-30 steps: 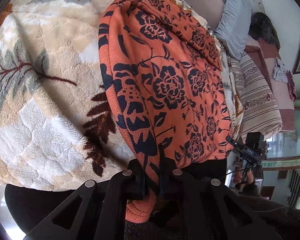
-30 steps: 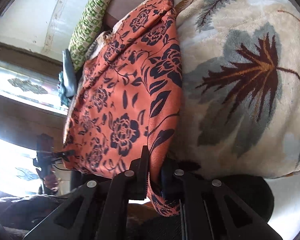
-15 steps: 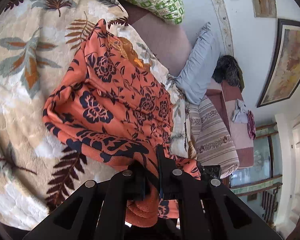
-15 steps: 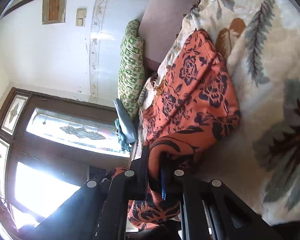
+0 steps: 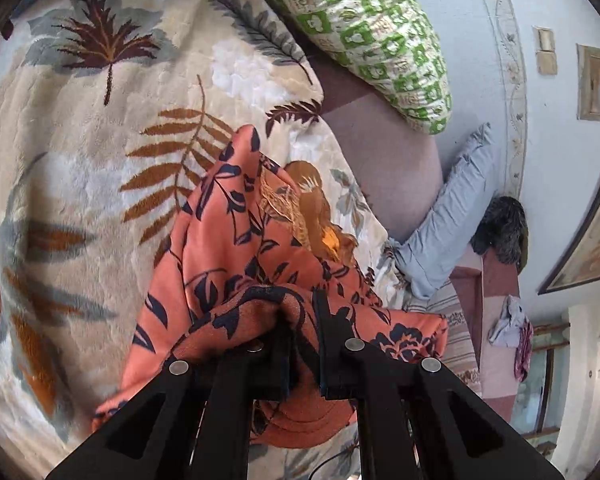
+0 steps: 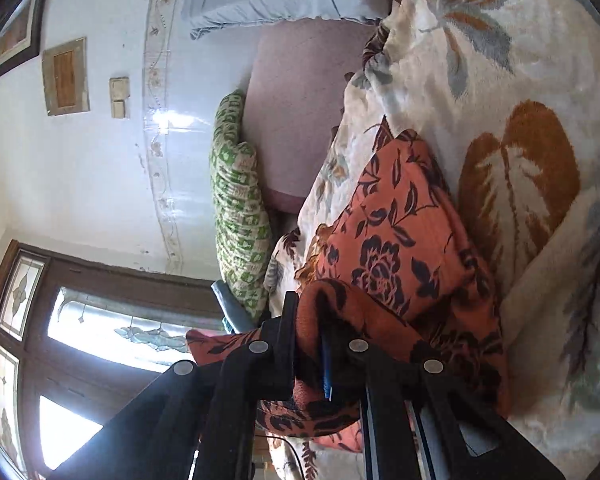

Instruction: Fold small clothes

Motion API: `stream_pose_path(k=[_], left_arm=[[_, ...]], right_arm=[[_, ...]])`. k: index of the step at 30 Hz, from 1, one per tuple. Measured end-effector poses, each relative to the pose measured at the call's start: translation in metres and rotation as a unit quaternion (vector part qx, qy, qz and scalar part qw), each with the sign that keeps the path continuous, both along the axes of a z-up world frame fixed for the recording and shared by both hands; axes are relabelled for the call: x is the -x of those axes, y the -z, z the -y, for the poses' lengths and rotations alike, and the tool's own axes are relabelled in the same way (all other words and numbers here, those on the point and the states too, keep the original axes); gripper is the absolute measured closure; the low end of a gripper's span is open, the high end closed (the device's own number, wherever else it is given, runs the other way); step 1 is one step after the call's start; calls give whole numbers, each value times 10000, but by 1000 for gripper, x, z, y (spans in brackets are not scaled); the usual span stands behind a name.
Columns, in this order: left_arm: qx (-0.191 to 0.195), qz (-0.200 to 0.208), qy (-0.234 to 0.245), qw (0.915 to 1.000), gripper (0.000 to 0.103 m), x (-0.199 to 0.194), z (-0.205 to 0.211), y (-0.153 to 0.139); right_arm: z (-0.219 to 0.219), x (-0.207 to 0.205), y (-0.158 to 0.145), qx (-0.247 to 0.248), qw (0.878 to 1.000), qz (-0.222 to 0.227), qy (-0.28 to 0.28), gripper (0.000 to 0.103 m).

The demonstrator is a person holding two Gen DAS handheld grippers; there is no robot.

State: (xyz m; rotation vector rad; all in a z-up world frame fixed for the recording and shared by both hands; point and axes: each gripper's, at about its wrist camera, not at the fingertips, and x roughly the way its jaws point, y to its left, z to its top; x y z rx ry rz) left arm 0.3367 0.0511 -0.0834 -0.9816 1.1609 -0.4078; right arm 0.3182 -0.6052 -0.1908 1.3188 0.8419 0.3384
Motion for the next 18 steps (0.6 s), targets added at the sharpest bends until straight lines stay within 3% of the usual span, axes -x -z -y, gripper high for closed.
stream_pose_path(k=[5, 9, 11, 14, 16, 18], left_arm=[[-170, -398, -114, 9990, 96, -48, 13, 26], [-98, -455, -222, 9987, 96, -77, 21, 31], [-53, -733, -317, 9968, 94, -87, 22, 41], [344, -1168, -544, 9911, 92, -97, 16, 60], [692, -1161, -662, 9886, 90, -97, 9, 61], [786, -1004, -723, 9892, 84, -96, 2, 53]], right_arm=[[1, -39, 18, 267, 9991, -316, 1, 94], [6, -61, 27, 16, 9990, -399, 213, 90], [11, -68, 41, -269, 9969, -618, 401, 87], [18, -70, 59, -482, 9914, -1015, 672, 80], [24, -63, 62, -711, 9885, -1031, 849, 79], [35, -51, 54, -623, 9874, -883, 1153, 62]])
